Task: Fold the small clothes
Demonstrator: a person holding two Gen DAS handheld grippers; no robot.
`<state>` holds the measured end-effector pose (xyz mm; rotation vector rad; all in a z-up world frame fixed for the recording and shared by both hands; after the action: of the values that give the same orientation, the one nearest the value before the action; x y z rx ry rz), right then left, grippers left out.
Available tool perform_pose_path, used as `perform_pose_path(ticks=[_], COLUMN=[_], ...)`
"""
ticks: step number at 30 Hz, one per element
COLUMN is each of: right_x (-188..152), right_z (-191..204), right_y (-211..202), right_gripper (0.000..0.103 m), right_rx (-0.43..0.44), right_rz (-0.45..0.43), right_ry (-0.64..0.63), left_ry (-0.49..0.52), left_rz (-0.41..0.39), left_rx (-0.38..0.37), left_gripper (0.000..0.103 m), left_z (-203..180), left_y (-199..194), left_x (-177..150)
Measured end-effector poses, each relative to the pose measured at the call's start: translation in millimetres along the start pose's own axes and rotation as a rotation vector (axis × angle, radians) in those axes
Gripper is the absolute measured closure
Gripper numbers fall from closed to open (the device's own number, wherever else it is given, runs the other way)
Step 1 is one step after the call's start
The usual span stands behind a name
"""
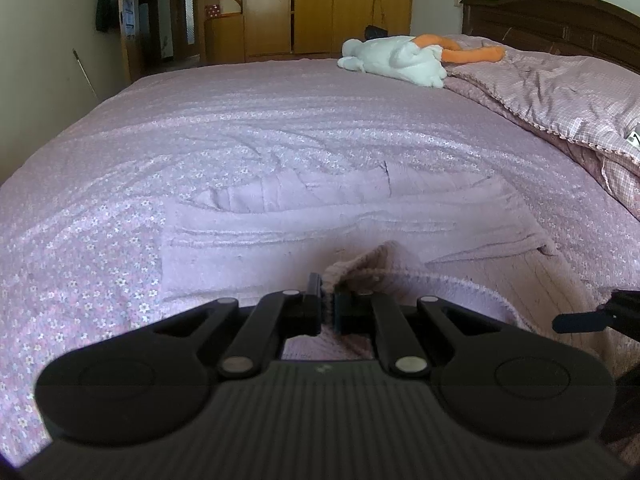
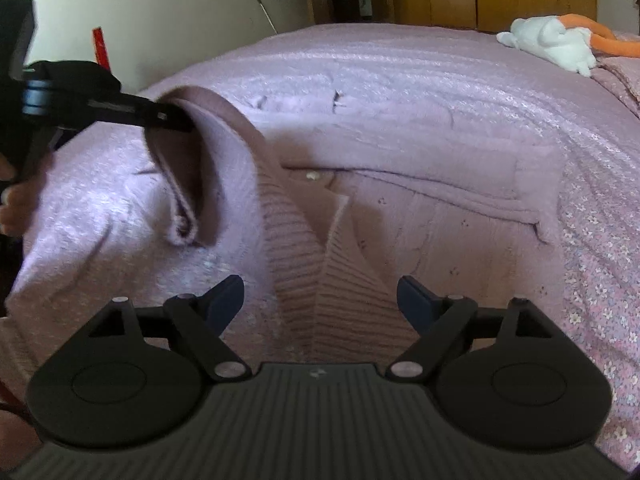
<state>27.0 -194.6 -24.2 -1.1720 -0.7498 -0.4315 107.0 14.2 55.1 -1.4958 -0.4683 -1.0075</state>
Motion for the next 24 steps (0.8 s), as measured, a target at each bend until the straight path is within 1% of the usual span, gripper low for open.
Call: perform_pose_path(ticks=[1, 2, 4, 5, 6, 7, 9, 12, 15, 17, 20, 22, 24], right_x=[1, 1, 2, 2, 5, 10, 24, 53, 85, 105, 130, 142, 150], right_z=[-3, -5, -10, -11, -12, -10, -4, 2, 6, 7, 1, -8, -18], right_y=[2, 5, 9, 11, 9, 5, -9, -25, -29, -25, -6, 13, 36], right_gripper=[0.015, 0.018, 0.061, 0.087, 0.089, 0.089, 0.090, 0.090, 0.090, 0.090, 0.090, 0.090, 0.090], right_rx=[-0.006, -0.007, -0.002, -0.006, -0.011, -0.016, -0.071, -0.126, -0.179, -0.202, -0.228, -0.242, -0.252], right_rz=[0.002, 0.002, 0.013, 0.027, 0.014, -0.015, -0.096, -0.203, -0.281, -0.312, -0.322, -0.308, -0.291], right_ry=[0.005, 0.012, 0.013, 0.020, 0.027, 0.003, -0.078, -0.171, -0.257, -0.290, -0.305, -0.287, -0.269], left_ry=[0.000, 0.001, 0.005, 0.009, 0.010, 0.013, 0.029, 0.049, 0.074, 0.090, 0.126, 0.145, 0.147], left_rz=[0.000, -0.001, -0.001, 0.000, -0.004, -0.014, -0.037, -0.101, -0.170, -0.196, -0.219, -0.205, -0.173], left_rx=[0.000, -0.001, -0.006, -0.016, -0.026, -0.026, -0.017, 0.008, 0.041, 0.057, 0.082, 0.092, 0.099], left_gripper=[0.096, 0.096, 0.096, 0.096, 0.096, 0.096, 0.096, 0.096, 0.096, 0.096, 0.096, 0.096, 0.096], left_z=[0, 0, 0, -1, -1, -2, -2, 2, 9, 15, 21, 24, 28], left_y=[0, -1, -2, -4, -5, -8, -15, -26, -31, -27, -8, 13, 42], left_x=[-1, -1, -2, -3, -2, -1, 4, 23, 50, 69, 91, 99, 101])
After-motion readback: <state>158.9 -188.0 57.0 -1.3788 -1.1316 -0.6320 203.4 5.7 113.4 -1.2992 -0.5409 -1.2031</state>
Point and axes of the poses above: each gripper's, at about its wrist camera, not at the fingertips, and y roughly the way its jaws point, z to its left, x to its top, the point moved 5 cm from there along y, roughly the way its jaws point, and after that the axes turned 7 degrees about y, right-handed, at the moved point
